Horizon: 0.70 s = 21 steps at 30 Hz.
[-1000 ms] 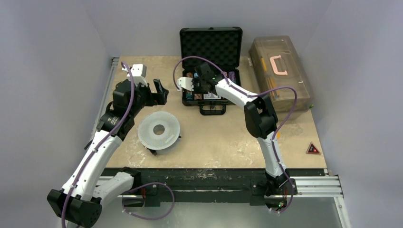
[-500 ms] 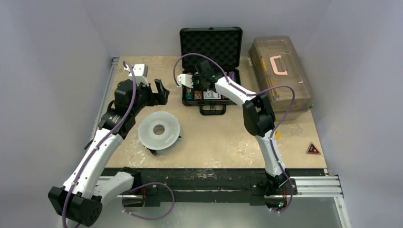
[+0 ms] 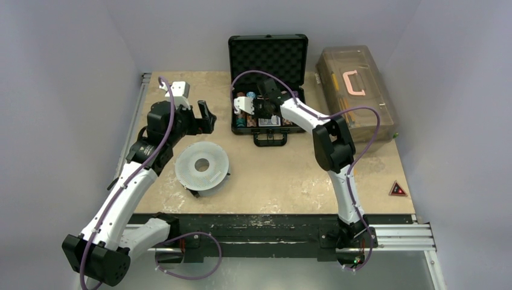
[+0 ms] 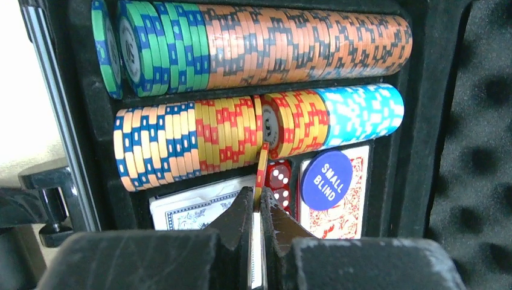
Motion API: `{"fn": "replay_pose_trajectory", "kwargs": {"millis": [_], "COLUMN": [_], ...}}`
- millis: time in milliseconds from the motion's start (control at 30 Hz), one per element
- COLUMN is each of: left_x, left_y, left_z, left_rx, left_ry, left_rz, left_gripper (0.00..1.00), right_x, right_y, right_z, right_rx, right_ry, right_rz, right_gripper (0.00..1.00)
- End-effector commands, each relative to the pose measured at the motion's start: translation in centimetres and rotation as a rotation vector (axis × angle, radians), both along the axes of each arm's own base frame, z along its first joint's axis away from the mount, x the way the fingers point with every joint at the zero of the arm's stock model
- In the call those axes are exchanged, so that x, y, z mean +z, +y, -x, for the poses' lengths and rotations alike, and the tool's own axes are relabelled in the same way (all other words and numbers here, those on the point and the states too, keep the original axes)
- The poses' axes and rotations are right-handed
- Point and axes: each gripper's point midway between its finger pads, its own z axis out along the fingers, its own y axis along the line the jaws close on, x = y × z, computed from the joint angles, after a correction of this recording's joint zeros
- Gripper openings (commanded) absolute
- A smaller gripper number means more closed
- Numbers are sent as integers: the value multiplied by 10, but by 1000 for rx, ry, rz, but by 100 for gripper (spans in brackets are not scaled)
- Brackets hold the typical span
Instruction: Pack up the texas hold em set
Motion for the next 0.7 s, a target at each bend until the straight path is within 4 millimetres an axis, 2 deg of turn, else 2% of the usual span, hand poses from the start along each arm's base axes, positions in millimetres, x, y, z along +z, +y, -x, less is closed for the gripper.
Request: {"fn": "replay_pose_trajectory", "kwargs": {"millis": [0, 167, 233, 500, 600, 667], "left_x": [17, 17, 17, 17, 17, 16], "left_y": [-3, -3, -2, -3, -3, -3], "left_z": [-4, -4, -4, -4, -4, -5], "left_rx": [-2, -1, -1, -3, -3, -3], "left_ry": [-38, -39, -40, -37, -37, -35], "left_rz": [29, 27, 24, 26, 26, 26], "left_gripper": [94, 94, 94, 95, 94, 95], "right_x": [-7, -5, -6, -1, 4, 7], "right_y": [0, 10, 9, 24, 28, 29], "right_z": [27, 17, 13, 10, 7, 2], "right_rx": [31, 43, 30, 39, 34, 11], "right_ry": [88, 98, 85, 82, 67, 47], "right_rz": [32, -10, -2, -34, -52, -52], "right_gripper": [0, 0, 0, 0, 4, 12]}}
